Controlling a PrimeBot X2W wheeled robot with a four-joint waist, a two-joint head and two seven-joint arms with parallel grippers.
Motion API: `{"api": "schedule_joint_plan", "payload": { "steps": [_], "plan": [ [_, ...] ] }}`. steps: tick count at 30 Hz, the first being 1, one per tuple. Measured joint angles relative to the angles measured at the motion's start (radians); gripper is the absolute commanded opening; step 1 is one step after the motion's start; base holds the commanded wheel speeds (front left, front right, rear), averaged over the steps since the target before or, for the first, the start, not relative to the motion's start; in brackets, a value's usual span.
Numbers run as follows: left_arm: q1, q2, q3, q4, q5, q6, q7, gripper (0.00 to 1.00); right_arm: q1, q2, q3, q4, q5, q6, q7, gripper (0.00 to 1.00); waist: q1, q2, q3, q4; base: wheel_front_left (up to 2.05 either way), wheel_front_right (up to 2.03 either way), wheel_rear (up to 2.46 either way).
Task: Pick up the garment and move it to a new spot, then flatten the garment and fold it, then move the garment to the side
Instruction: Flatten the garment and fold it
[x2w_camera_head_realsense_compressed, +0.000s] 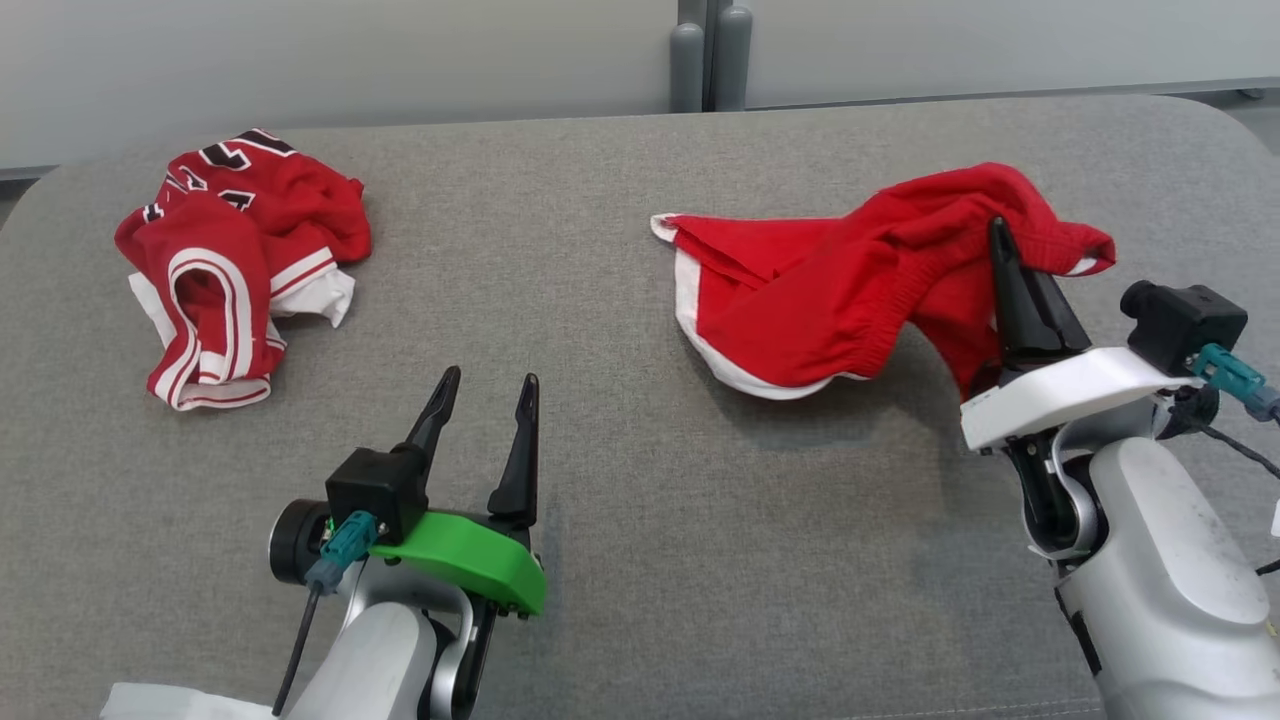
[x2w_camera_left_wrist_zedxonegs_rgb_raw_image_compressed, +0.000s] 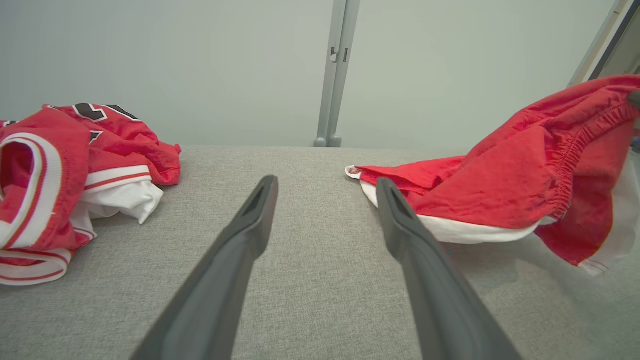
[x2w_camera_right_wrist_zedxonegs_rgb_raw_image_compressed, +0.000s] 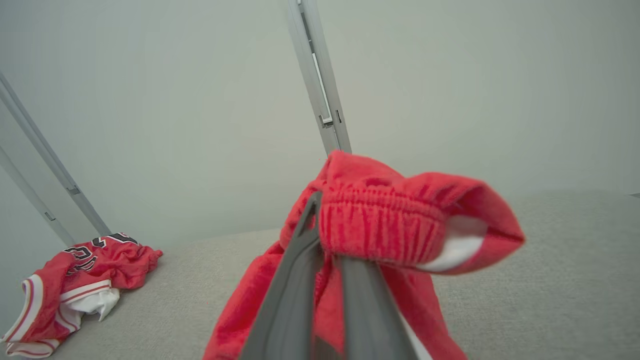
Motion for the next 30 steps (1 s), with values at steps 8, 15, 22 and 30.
{"api": "schedule_joint_plan", "payload": {
  "steps": [8, 15, 22, 30],
  "plan": [
    [0.016, 0.000, -0.007, -0.007, 0.000, 0.000, 0.000, 1.00, 0.045, -0.076, -0.015, 0.098, 0.011, 0.010, 0.002, 0.00, 0.0000, 0.0000, -0.015, -0.030, 0.00, 0.00, 0.00],
    [0.020, 0.000, -0.002, -0.013, 0.001, 0.001, 0.000, 1.00, 0.075, -0.051, 0.018, 0.081, 0.040, 0.050, 0.006, 0.00, 0.0000, 0.0000, -0.016, -0.033, 0.00, 0.00, 0.00],
    [0.021, -0.001, 0.026, -0.024, 0.001, 0.004, 0.000, 1.00, -0.006, 0.029, 0.161, -0.057, 0.107, 0.088, 0.018, 0.00, 0.0000, 0.0000, -0.023, -0.036, 0.00, 0.00, 0.00],
    [0.022, -0.001, 0.057, -0.040, 0.001, 0.005, 0.000, 1.00, -0.184, 0.070, -0.005, -0.267, 0.434, 0.093, 0.004, 0.00, 0.0000, 0.0000, -0.043, -0.033, 0.00, 0.00, 0.00]
  ]
}}
